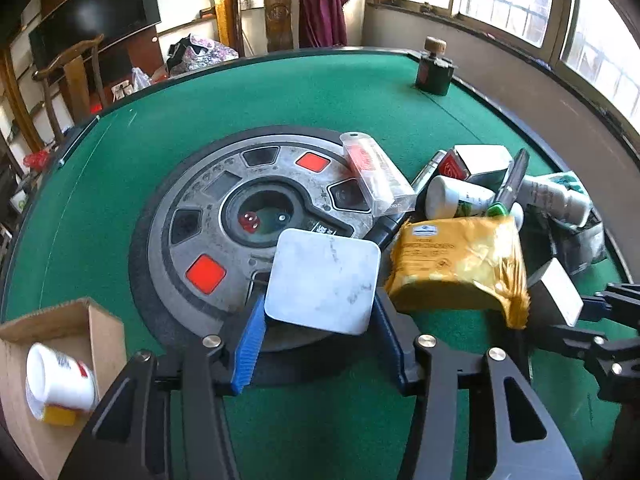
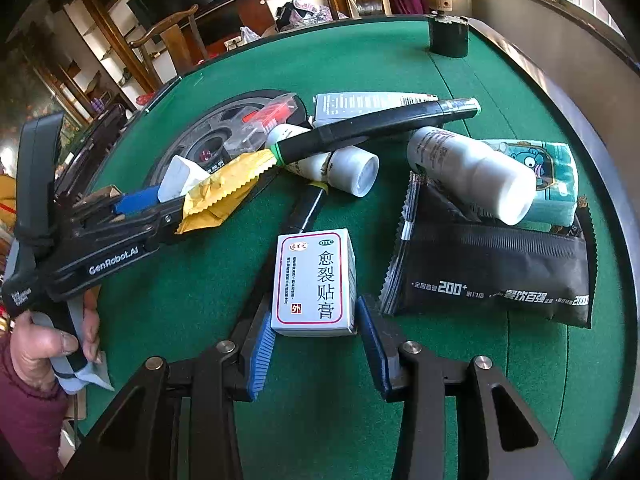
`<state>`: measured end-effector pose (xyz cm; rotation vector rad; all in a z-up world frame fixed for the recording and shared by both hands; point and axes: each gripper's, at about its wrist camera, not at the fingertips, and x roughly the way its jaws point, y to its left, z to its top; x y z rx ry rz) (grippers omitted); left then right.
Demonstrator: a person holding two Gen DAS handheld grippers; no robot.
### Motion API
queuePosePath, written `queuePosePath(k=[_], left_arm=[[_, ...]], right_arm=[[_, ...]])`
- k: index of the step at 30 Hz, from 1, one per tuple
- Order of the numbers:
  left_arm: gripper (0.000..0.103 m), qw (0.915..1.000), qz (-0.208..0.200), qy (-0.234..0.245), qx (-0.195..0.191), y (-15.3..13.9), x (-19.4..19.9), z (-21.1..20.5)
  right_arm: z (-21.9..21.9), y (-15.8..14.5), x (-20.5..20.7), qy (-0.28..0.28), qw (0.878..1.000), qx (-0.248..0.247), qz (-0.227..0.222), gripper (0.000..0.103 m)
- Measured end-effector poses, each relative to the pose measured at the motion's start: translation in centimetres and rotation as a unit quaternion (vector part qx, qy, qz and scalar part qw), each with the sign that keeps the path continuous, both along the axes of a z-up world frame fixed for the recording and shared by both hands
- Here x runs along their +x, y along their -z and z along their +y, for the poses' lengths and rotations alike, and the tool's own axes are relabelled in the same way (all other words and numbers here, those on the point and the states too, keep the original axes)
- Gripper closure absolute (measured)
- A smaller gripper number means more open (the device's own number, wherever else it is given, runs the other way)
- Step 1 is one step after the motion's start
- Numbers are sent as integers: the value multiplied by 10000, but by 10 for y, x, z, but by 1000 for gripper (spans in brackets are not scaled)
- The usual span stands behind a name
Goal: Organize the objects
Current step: 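Carry both boxes into the cardboard tray and open both tools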
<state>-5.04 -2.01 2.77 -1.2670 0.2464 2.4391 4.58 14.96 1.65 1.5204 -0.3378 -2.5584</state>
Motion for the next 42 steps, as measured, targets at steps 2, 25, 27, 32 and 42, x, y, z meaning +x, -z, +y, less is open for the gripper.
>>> queuePosePath(k=[2,25,27,32,42], left_arm=[[54,9999,90,-48,-11,-5,6,-3],[54,9883,761,-1121,700,-87,107,-145],[54,9861,668,-1373,655,-85,105,-168],[54,9799,530,-1904,270,-70,90,-221],[54,9757,93,-2189,40,-29,37,-261]], right_arm=[[3,0,0,7,10000,-69,-3,59],[-33,-58,30,-462,9926,-1031,454,66],[-50,-65,27,-685,9891,-1226,432,66],[-115,-78,7,-1302,9772,-1659,230,66],[-254,-44,-38,-2038,9638,-1646,-500,65]])
